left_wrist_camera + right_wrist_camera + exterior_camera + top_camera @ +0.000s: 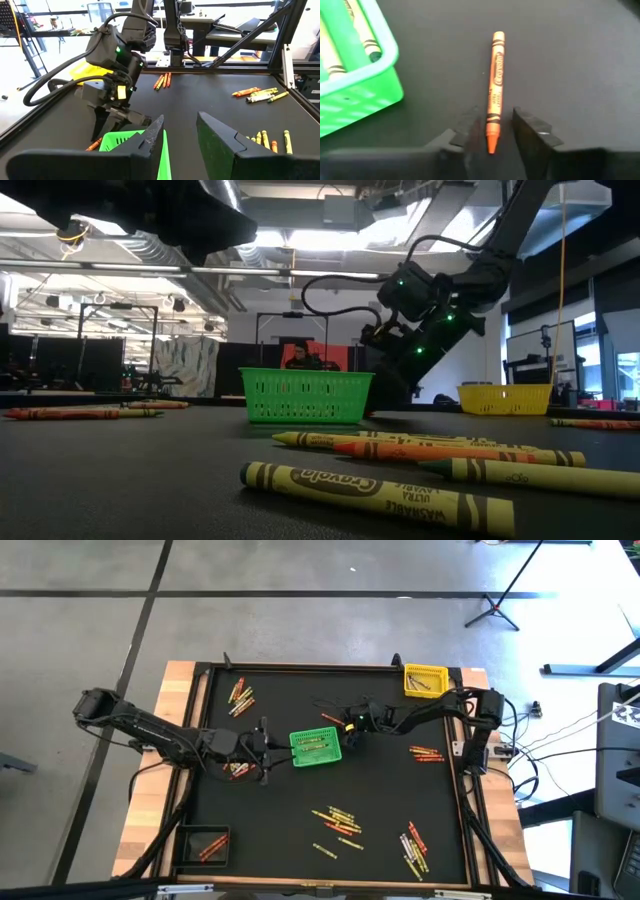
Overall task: Sort crayons
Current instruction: Put the orange crayon into the black bin
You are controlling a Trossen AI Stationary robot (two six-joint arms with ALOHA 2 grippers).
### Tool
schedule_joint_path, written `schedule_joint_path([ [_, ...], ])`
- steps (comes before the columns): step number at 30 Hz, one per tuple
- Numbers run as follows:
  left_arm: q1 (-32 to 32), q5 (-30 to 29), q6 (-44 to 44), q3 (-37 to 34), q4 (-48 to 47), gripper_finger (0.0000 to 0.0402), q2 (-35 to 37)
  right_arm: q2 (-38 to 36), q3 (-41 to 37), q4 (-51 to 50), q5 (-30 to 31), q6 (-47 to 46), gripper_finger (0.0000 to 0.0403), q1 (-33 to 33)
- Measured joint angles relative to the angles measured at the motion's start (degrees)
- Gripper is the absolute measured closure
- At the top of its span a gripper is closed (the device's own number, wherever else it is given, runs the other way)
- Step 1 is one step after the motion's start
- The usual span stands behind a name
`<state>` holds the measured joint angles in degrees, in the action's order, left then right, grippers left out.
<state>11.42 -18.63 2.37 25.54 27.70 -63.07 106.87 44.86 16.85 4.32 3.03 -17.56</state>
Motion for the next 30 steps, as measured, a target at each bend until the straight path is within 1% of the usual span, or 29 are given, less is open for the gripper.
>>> schedule_joint_path([
  [2,0.0,-0.01,0.0,0.0,-0.01,0.0298,0.0,0.0,0.02,-1.18,-2.43,-0.05,0.0334,-0.59],
  [4,0.0,-0.01,0.0,0.0,0.01,0.0298,0.0,-0.02,0.02,-1.74,-3.02,-0.04,0.0375,-0.9],
  [6,0.0,0.03,0.0,0.0,-0.01,0.0298,0.0,-0.04,0.02,-2.1,-1.91,0.38,0.0391,-0.87],
  [10,0.0,0.03,-0.02,0.0,-0.03,0.0298,0.0,-1.37,-0.11,-3.6,-0.28,1.32,0.0379,-0.7],
  [14,0.0,0.06,-0.17,0.0,-0.04,0.0298,0.0,-5.24,-0.55,-5.72,2.91,2.08,0.0394,-0.14],
  [21,0.19,0.04,-1.05,0.01,-0.05,0.0298,0.0,-13.38,-0.39,-3.42,4.76,3.01,0.0393,1.68],
  [24,0.37,-0.97,-1.52,0.02,-0.04,0.0298,0.0,-15.66,-0.32,1.12,5.22,3.81,0.0397,3.52],
  [26,0.37,-2.53,-2.07,0.02,-0.1,0.0298,0.0,-15.87,-0.29,4.83,5.2,4.87,0.0394,5.0],
  [30,0.35,-6.52,-2.6,0.02,-0.19,0.0299,-0.01,-15.82,-0.31,12.67,3.16,6.93,0.0393,7.42],
])
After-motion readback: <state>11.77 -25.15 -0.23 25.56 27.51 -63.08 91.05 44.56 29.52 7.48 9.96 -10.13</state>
